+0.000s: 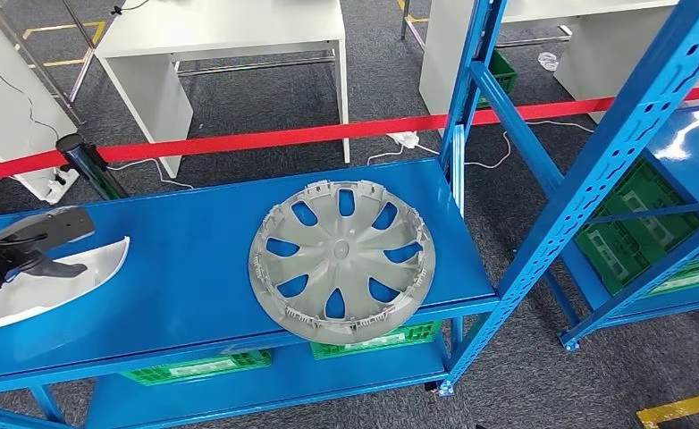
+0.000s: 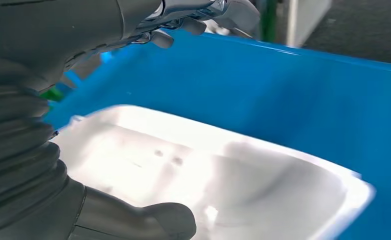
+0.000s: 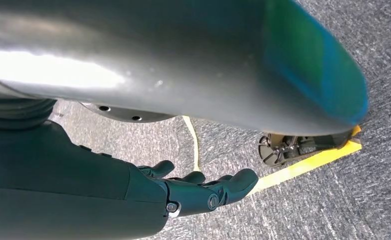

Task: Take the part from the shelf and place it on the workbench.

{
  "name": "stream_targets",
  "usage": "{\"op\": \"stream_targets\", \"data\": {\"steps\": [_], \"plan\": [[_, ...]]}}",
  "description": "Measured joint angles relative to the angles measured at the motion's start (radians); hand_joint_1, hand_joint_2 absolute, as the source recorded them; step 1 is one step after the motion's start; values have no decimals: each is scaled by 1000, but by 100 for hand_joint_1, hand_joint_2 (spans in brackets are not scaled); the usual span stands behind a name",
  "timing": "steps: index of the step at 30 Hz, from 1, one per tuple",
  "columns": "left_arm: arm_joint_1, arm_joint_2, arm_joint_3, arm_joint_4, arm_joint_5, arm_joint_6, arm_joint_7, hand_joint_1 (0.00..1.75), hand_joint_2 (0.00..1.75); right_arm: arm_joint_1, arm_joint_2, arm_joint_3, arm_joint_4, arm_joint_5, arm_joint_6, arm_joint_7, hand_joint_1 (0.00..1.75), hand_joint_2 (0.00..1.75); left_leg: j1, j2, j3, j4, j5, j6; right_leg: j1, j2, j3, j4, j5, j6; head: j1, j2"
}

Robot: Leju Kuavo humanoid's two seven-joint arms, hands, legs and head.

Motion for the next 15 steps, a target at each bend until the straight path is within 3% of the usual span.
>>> {"op": "stream_targets", "data": {"steps": [6, 10, 15], "plan": [[42, 15, -4, -52, 167, -112, -79, 0, 175, 1, 0, 0, 0, -2, 2, -7, 0, 0, 0, 0, -1, 0, -1, -1, 0, 1, 0, 0, 0, 0, 0, 0], [108, 52, -4, -126, 261, -182, -109, 0, 175, 4, 0, 0, 0, -1, 5, -8, 0, 0, 0, 1, -1, 0, -1, -1, 0, 2, 0, 0, -1, -1, 0, 0], [165, 109, -8, -194, 280, -202, -107, 0, 175, 5, -1, 0, 0, -1, 5, -8, 0, 0, 1, 1, -1, 0, -2, -2, 1, 1, 0, 0, -1, 0, 0, 0]]}}
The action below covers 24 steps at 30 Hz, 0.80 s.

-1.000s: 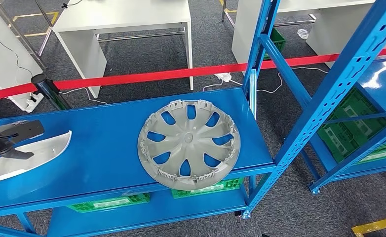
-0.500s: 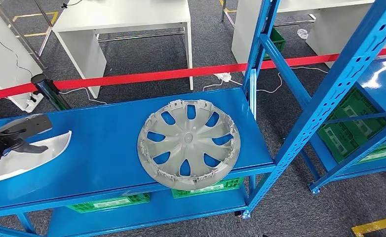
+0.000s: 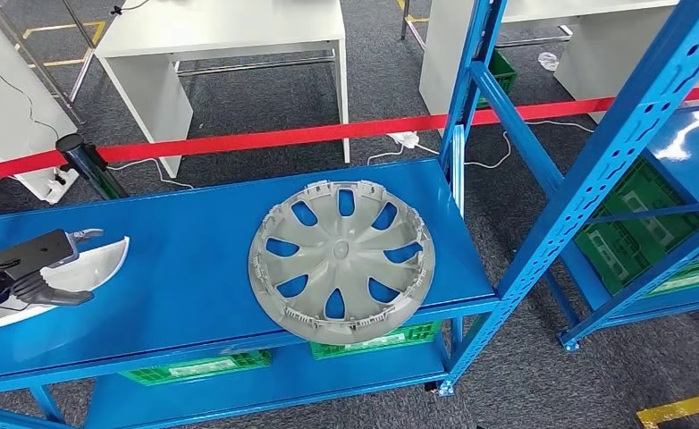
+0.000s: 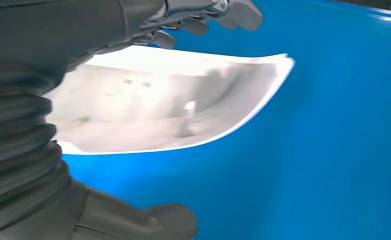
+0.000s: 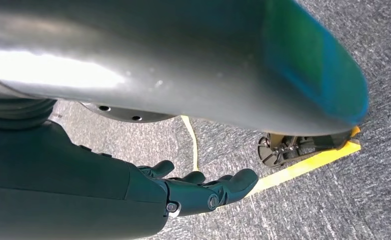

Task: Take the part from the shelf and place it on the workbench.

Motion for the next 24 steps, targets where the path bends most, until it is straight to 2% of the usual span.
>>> {"op": "stream_targets", "data": {"steps": [4, 11, 24], "plan": [[20, 21, -3, -24, 0, -3, 0, 0, 175, 0, 0, 0, 0, 0, 0, 0, 0, 0, 0, 0, 0, 0, 0, 0, 0, -1, 1, 0, 0, 0, 0, 0], [28, 32, -15, -38, -26, -1, 6, 0, 175, 0, 0, 0, 0, -1, 0, 0, 0, 0, 0, 0, 1, 0, 0, 0, 0, -1, 1, 0, 0, 0, 0, 0], [-41, -1, -150, 59, -230, 129, 68, 0, 175, -2, 0, 0, 0, -4, -12, 12, 0, 0, 0, 0, 2, 0, 0, 0, 0, 0, 1, 0, 0, 0, 0, 0]]}}
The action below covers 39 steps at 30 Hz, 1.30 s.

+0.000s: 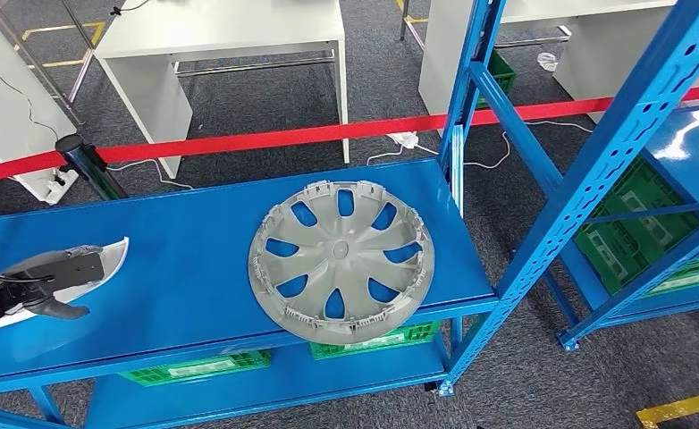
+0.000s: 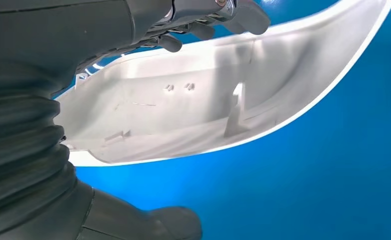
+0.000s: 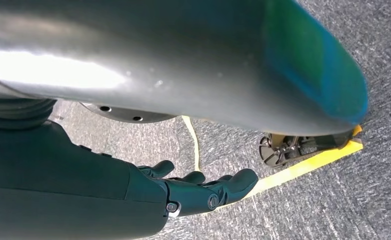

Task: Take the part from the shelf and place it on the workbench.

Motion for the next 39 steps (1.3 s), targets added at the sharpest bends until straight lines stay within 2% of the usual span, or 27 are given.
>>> {"op": "stream_targets", "data": {"steps": [4, 10, 14, 15, 18, 19, 25, 29, 39], "plan": [[-9, -18, -31, 22, -33, 51, 37, 0, 175, 0, 0, 0, 0, 0, -7, 1, 0, 0, 0, 0, 1, 0, 0, 0, 0, 0, 0, 0, 0, 0, 0, 0], [-23, -43, -53, 46, -47, 72, 53, 0, 175, 0, 0, 0, 0, -1, -7, 0, 0, 0, 0, 0, 0, 0, 0, 0, 0, 0, 0, 0, 0, 0, 0, 0], [-44, -67, -71, 75, -122, 155, 98, 0, 175, -1, 0, 0, 0, -2, -10, -1, 0, 0, 0, -1, 1, 0, 0, 0, 0, -1, 0, 0, 0, 0, 0, 0], [-52, -78, -78, 87, -148, 182, 112, 16, 175, -1, 0, 0, 0, -2, -10, -1, 0, 0, 0, -1, 1, 0, 0, 0, 0, -2, 1, 0, 0, 0, 0, 0], [-69, -113, -97, 120, -214, 252, 152, 147, 175, -3, 1, 0, 0, -2, -11, -3, 0, 0, 0, -1, 1, 0, 0, 0, 0, -1, 2, 0, 0, 0, 0, 0], [-72, -123, -101, 129, -229, 272, 163, 175, 175, -3, 1, 0, 0, -2, -12, -5, 0, 0, 0, -1, 1, 0, 0, 0, 0, -1, 2, 0, 0, 0, 0, 0], [-69, -179, -109, 156, -280, 358, 213, 175, 175, -3, 2, 0, 0, -5, -12, -9, 0, 0, 0, -1, 1, 0, 0, 0, 0, -1, 2, 0, 0, 0, 0, 0], [-65, -201, -109, 162, -300, 362, 219, 175, 175, -3, 2, 0, 0, -10, -12, -9, 0, 0, 0, -1, 1, 0, 0, 0, 0, -1, 2, 0, 0, 0, 0, 0], [-74, -220, -86, 169, -361, 353, 193, 175, 175, -3, 2, 0, 0, -13, -10, -11, 0, 0, 0, 0, -1, 0, -2, 2, -1, -1, 5, 0, -1, 1, 0, 0]]}}
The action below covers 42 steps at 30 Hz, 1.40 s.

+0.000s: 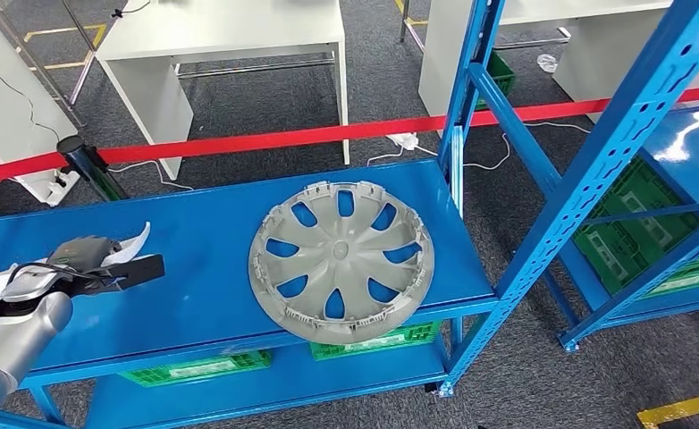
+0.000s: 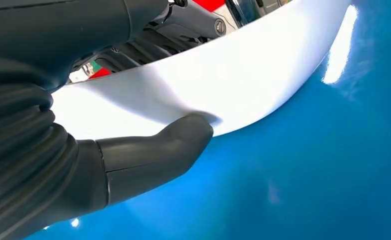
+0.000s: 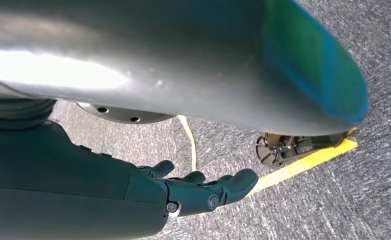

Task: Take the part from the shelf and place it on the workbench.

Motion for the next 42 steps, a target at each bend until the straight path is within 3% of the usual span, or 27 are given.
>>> {"op": "stream_targets", "data": {"steps": [20, 24, 30, 33, 36, 39, 42], "plan": [[-1, -30, 43, 13, -30, 15, -23, 175, 175, 0, 0, 0, 0, -2, -2, 3, 0, 0, 0, 0, 2, 0, 0, 1, 0, -1, 3, 0, -1, 1, 0, 0], [12, -57, 55, 11, -39, 86, -46, 175, 175, 0, 0, 0, 0, -5, -3, -1, 0, 0, 0, -1, 2, 0, 0, 1, -1, -1, 3, 0, -1, 2, 0, 0], [30, -125, 114, -20, 67, 159, -152, 175, 175, 0, 1, 0, 0, -7, -4, -4, 0, 0, 0, -1, 3, 0, -1, 2, -3, -2, 4, 0, -2, 3, 0, 0], [45, -163, 158, -62, 203, 159, -258, 175, 175, 2, 1, 0, 0, -8, -4, -5, 0, 0, -1, -2, 4, 0, -1, 2, -3, -2, 4, 0, -2, 3, 0, 0], [83, -226, 227, -200, 506, 118, -368, 175, 175, 2, 1, 0, 0, -7, -3, -12, 0, 0, -2, -4, 4, 0, -1, 2, -3, -4, 4, 0, -2, 4, 0, 0], [126, -289, 267, -414, 807, 67, -380, 175, 175, 2, 1, 0, 0, -6, -3, -23, 0, 0, -2, -2, 2, 1, -2, 4, -4, -2, 4, 0, -2, 4, 0, 0], [151, -330, 271, -618, 910, 115, -332, 175, 175, 4, 0, 0, 0, -7, -4, -26, 0, 0, -2, 2, 3, 1, -5, 8, -5, 2, 3, 0, -3, 6, 0, 0]]}}
